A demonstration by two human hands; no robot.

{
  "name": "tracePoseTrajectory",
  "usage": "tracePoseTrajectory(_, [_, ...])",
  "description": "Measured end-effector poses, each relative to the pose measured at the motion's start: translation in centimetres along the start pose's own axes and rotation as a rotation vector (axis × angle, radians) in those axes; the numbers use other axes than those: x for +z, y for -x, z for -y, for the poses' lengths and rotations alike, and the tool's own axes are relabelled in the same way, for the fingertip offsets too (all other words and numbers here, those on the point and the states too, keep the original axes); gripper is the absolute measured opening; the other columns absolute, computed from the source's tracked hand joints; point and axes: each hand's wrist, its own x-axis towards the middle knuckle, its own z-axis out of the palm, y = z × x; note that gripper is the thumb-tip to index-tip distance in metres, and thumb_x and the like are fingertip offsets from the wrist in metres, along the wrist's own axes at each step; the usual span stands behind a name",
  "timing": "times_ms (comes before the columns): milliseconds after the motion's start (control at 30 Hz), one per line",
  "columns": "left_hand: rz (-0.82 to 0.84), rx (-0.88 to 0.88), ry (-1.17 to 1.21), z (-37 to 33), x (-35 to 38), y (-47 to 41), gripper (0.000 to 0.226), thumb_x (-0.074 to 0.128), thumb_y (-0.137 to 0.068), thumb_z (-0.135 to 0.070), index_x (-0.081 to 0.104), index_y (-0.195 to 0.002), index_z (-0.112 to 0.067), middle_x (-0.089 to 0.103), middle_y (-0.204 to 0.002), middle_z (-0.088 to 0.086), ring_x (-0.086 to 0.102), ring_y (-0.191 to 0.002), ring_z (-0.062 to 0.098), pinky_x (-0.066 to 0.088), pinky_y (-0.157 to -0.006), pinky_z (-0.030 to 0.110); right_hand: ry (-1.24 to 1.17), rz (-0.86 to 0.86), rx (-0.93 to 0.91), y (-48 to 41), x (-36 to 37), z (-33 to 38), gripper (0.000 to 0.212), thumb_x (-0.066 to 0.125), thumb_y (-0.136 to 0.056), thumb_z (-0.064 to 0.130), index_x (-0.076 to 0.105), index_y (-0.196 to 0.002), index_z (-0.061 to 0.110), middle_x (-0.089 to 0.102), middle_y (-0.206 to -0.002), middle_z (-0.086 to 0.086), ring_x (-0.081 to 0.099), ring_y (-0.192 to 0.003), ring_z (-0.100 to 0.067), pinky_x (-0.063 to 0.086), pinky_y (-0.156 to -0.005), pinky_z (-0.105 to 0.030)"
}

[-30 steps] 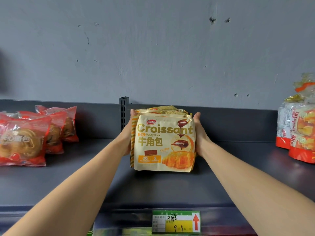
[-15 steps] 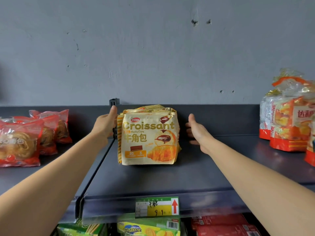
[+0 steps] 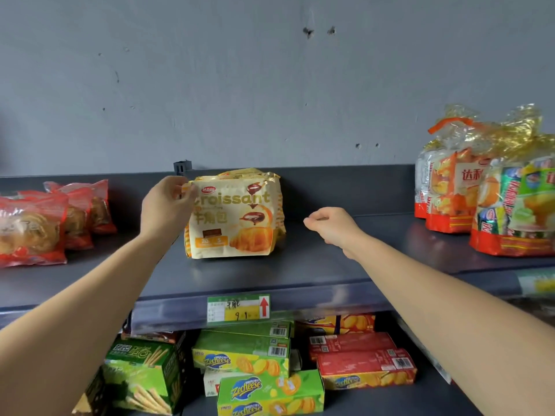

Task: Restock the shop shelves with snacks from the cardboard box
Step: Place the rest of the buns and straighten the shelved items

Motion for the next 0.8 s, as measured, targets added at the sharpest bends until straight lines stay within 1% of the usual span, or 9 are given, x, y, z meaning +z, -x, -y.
tracePoseTrajectory(67, [0.021, 0.008, -0.025, -0.2, -0.1, 0.9, 0.042, 0.061, -0.090, -0.036, 0.057, -0.128, -0.019, 0.059, -0.126, 0.004, 0.058, -0.114, 0.024, 0.047, -0.099, 0.043, 0.012, -0.005, -0.007, 1.2, -0.2, 0.1, 0.030, 0.062, -0.092, 0.029, 0.064, -0.119, 0.017, 0.061, -0.123, 0.001, 0.055, -0.114, -0.019, 0.048, -0.101, -0.040])
tracePoseTrajectory(167, [0.041, 0.021, -0.100, -0.8, -0.2, 2.0, 0.047, 0.061, -0.091, -0.031, 0.050, -0.135, -0.019, 0.040, -0.142, 0.008, 0.047, -0.125, 0.026, 0.039, -0.103, 0.037, 0.032, -0.021, -0.021, 2.8, -0.5, 0.2, 0.028, 0.061, -0.093, 0.027, 0.065, -0.118, 0.016, 0.061, -0.122, 0.001, 0.055, -0.116, -0.019, 0.046, -0.097, -0.033])
tracePoseTrajectory(233, [0.041, 0.058, -0.152, -1.2, -0.3, 3.0, 0.052, 0.061, -0.091, -0.027, 0.044, -0.139, -0.019, 0.031, -0.147, 0.007, 0.038, -0.132, 0.026, 0.034, -0.107, 0.038, 0.039, -0.035, -0.028, 3.9, -0.6, 0.4, 0.028, 0.061, -0.094, 0.026, 0.065, -0.119, 0.015, 0.061, -0.124, 0.000, 0.054, -0.117, -0.019, 0.044, -0.094, -0.030])
tracePoseTrajectory(333, [0.060, 0.152, -0.232, -1.6, -0.3, 4.0, 0.045, 0.062, -0.090, -0.024, 0.050, -0.134, -0.019, 0.036, -0.145, 0.009, 0.032, -0.134, 0.028, 0.031, -0.111, 0.044, 0.063, -0.074, -0.017, 5.5, -0.8, 0.6, 0.029, 0.060, -0.094, 0.026, 0.065, -0.120, 0.014, 0.062, -0.126, 0.000, 0.054, -0.118, -0.019, 0.044, -0.094, -0.030])
tracePoseTrajectory(433, [0.166, 0.194, -0.241, -2.4, 0.2, 5.2, 0.036, 0.061, -0.090, -0.025, 0.059, -0.126, -0.019, 0.044, -0.140, 0.009, 0.038, -0.131, 0.028, 0.035, -0.108, 0.044, 0.098, -0.116, -0.004, 7.1, -1.1, 0.7, 0.027, 0.059, -0.094, 0.027, 0.067, -0.116, 0.015, 0.063, -0.122, 0.001, 0.056, -0.115, -0.019, 0.044, -0.087, -0.028])
tracePoseTrajectory(500, [0.243, 0.208, -0.222, -3.0, 0.8, 6.3, 0.034, 0.061, -0.090, -0.027, 0.060, -0.123, -0.019, 0.046, -0.140, 0.007, 0.044, -0.127, 0.029, 0.039, -0.105, 0.043, 0.126, -0.139, -0.003, 8.2, -1.3, 0.6, 0.024, 0.058, -0.094, 0.027, 0.067, -0.113, 0.016, 0.064, -0.120, 0.001, 0.057, -0.114, -0.020, 0.043, -0.084, -0.028])
tracePoseTrajectory(667, [0.365, 0.269, -0.238, -4.8, 2.7, 8.9, 0.033, 0.061, -0.090, -0.026, 0.063, -0.123, -0.019, 0.050, -0.135, 0.006, 0.048, -0.123, 0.027, 0.040, -0.096, 0.036, 0.176, -0.180, 0.022, 10.5, -2.9, -0.3, 0.021, 0.060, -0.092, 0.028, 0.069, -0.108, 0.017, 0.065, -0.118, 0.002, 0.058, -0.112, -0.019, 0.048, -0.092, -0.033])
tracePoseTrajectory(800, [0.407, 0.323, -0.268, -6.6, 4.8, 10.8, 0.032, 0.060, -0.091, -0.026, 0.064, -0.121, -0.018, 0.056, -0.128, 0.009, 0.051, -0.115, 0.030, 0.042, -0.091, 0.036, 0.206, -0.207, 0.042, 11.6, -5.6, -1.4, 0.024, 0.062, -0.089, 0.029, 0.068, -0.109, 0.017, 0.066, -0.117, 0.003, 0.059, -0.112, -0.018, 0.048, -0.097, -0.037])
